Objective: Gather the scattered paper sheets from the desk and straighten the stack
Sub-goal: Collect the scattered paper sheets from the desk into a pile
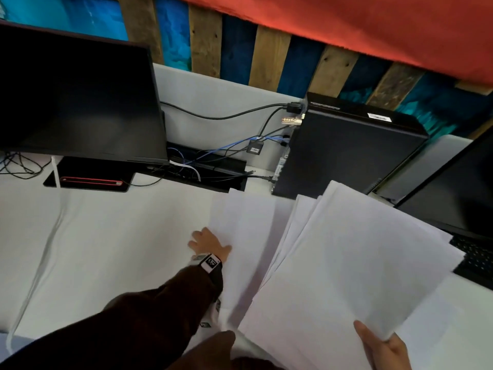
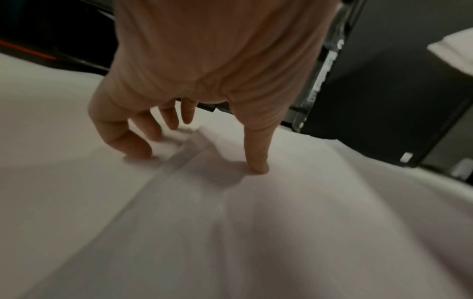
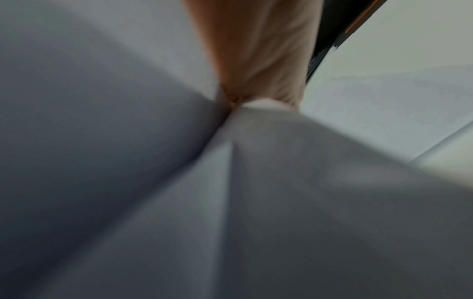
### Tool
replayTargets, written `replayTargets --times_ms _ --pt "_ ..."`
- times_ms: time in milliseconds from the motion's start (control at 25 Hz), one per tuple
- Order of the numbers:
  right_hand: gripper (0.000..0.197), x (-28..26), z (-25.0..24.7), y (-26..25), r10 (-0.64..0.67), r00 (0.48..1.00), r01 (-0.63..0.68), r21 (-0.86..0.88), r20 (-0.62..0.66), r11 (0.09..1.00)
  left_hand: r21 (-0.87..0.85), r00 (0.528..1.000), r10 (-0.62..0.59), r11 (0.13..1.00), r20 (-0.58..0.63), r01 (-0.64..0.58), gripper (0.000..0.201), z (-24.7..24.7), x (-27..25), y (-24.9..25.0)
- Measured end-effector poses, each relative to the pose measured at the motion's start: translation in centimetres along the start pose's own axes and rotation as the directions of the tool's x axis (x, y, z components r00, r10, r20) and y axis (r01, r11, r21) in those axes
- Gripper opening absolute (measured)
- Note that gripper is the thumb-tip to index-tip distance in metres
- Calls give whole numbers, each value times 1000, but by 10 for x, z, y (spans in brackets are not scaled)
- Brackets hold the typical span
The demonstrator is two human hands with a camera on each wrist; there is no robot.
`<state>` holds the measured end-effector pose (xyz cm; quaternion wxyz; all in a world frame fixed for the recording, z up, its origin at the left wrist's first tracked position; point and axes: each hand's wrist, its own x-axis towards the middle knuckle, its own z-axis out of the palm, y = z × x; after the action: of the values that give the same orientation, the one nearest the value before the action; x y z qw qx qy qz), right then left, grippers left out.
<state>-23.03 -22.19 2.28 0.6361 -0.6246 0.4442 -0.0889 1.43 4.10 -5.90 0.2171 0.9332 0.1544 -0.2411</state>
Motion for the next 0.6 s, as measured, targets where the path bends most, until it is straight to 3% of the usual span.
replayTargets --times_ms 80,160,320,440,520,600 --pt "22 -2 -8 -1 19 998 -17 43 -52 999 69 998 -63 996 20 62 88 3 12 5" --pt "22 -5 -13 -6 28 998 -25 64 -56 998 -29 996 -30 999 83 32 88 7 20 13" --pt "16 1 -11 -3 43 997 -49 112 57 993 -257 984 87 965 156 -44 60 7 28 1" --pt "21 10 11 -3 50 976 -93 194 214 977 -667 961 182 745 209 4 30 -2 8 -21" --pt "25 18 33 -6 33 959 -89 189 281 978 -745 939 276 666 203 -35 14 -20 -16 -31" --pt "43 25 60 -10 47 948 -102 161 316 982 -789 884 409 609 226 -80 10 -45 -38 -41"
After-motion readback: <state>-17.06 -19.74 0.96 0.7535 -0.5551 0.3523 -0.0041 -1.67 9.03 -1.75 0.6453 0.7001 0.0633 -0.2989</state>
